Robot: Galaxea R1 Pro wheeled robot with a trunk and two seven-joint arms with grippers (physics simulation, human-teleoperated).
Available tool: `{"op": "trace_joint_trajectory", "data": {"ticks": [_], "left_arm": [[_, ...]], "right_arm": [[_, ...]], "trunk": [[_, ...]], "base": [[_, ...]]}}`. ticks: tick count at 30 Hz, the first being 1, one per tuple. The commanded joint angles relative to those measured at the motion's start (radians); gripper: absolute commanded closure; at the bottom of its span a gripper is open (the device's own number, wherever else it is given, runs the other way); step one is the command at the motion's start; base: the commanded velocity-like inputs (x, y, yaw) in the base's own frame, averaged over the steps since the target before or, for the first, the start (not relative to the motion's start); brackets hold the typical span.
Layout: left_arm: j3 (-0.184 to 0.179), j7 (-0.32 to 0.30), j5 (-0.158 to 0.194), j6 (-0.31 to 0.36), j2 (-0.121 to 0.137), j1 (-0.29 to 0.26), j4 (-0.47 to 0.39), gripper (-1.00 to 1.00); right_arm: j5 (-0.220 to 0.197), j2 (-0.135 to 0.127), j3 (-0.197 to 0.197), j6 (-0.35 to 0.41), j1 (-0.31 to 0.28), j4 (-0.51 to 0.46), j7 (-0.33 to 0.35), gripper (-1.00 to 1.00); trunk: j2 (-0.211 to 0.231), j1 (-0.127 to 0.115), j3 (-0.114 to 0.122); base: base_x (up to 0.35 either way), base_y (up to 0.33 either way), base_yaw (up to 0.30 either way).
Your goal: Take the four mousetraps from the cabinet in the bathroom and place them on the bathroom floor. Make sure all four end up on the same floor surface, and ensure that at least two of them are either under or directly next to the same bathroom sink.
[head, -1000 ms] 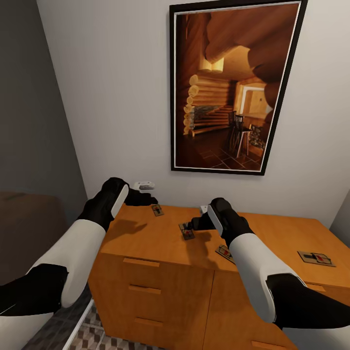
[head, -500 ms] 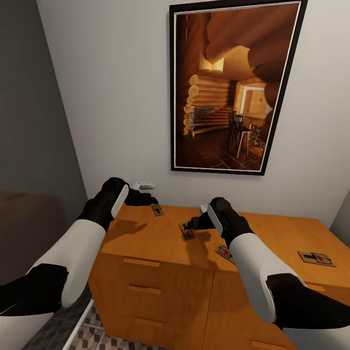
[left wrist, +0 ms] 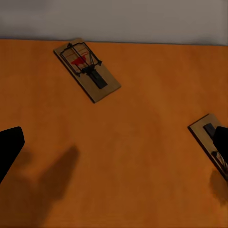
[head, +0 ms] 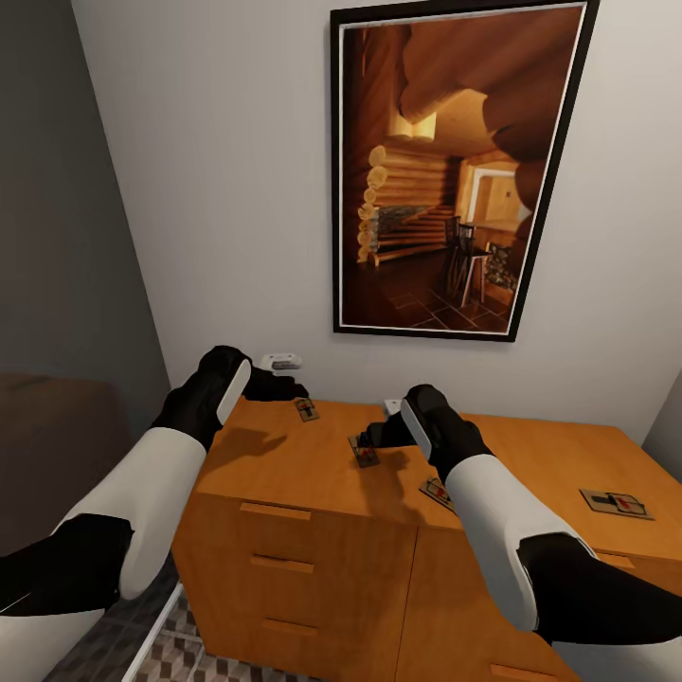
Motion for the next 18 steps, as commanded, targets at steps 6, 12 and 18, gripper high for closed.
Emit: {"op": "trace_joint_trajectory", "data": {"ticks": [6,12,18], "left_arm": [[-0.002,0.006,0.01,0.004,0.0,-0.001,-0.001,-1.0],[-0.002,0.006,0.01,0.003,0.0,-0.001,-0.001,-1.0],[-0.002,0.006,0.011,0.003,0.0,-0.001,-0.001,-1.0]], "right_arm": [[-0.038,0.0,0.083,0.006,-0.001,-0.026,0.047,-1.0],[-0.106,0.0,0.118,0.01,-0.001,-0.041,0.057,-1.0],[-0.114,0.0,0.123,0.01,-0.002,-0.043,0.057,-1.0]], "trunk": [[-0.001,0.0,-0.001],[-0.001,0.0,-0.001],[-0.001,0.0,-0.001]], "base": [[0.0,0.0,0.0],[0.0,0.0,0.0],[0.0,0.0,0.0]]}}
